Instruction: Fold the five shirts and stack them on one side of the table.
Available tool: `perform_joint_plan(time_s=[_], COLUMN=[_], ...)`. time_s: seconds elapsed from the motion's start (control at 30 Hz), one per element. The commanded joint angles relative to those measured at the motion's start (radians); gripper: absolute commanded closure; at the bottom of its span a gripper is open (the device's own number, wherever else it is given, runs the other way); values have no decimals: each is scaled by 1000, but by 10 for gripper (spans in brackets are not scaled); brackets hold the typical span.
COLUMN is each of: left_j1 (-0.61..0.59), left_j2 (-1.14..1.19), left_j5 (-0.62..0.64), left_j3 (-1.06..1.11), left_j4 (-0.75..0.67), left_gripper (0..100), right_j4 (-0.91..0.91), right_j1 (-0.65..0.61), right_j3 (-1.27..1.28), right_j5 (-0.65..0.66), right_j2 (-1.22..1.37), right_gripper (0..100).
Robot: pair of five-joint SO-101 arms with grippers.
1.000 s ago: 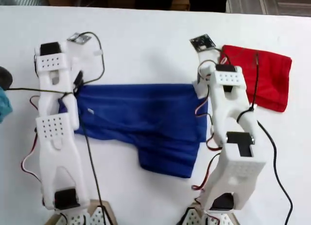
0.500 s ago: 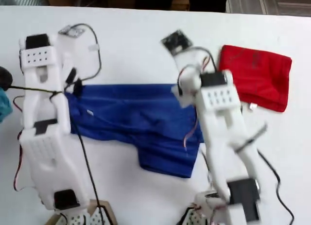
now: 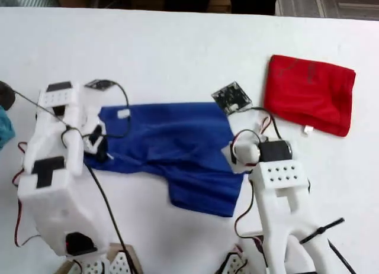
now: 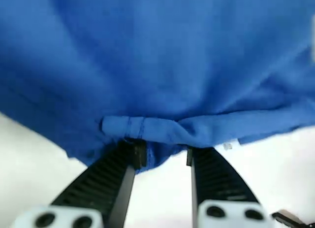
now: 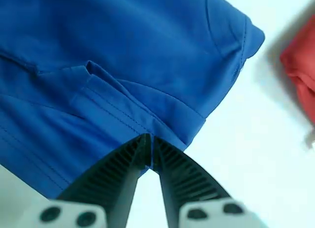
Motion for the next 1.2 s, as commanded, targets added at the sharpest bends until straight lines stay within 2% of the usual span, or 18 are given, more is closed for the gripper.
perform_joint_plan(time_s=[0.0, 0.1, 0.3, 0.37, 0.5, 0.67, 0.73, 0.87, 1.0, 1.17], left_j1=[-11, -46, -164, -169, -169, -172, -167, -135, -137, -133], left_j2=[-192, -333, -514, -509, -468, -460, -456, -462, -462, -462], left_j5=[-15, -18, -115, -121, -101, -17, 2, 150, 204, 167], left_j3=[117, 263, 575, 621, 607, 559, 545, 499, 430, 415], left_j4=[-32, -173, -651, -713, -713, -674, -718, -799, -715, -624], left_gripper=[846, 846, 846, 846, 846, 846, 846, 846, 846, 845], right_j4=[8, 22, 58, 56, 51, 51, 51, 51, 51, 50], right_j1=[12, 12, 12, 12, 12, 12, 12, 12, 16, 13], right_j3=[-2, 2, 2, 2, 2, 2, 2, 2, 2, 2], right_j5=[-9, -11, -11, -11, -11, -11, -11, -11, -11, -11], right_j2=[-36, -36, -38, -36, -36, -36, -36, -36, -36, -36], right_gripper=[978, 978, 978, 978, 978, 978, 978, 978, 978, 978])
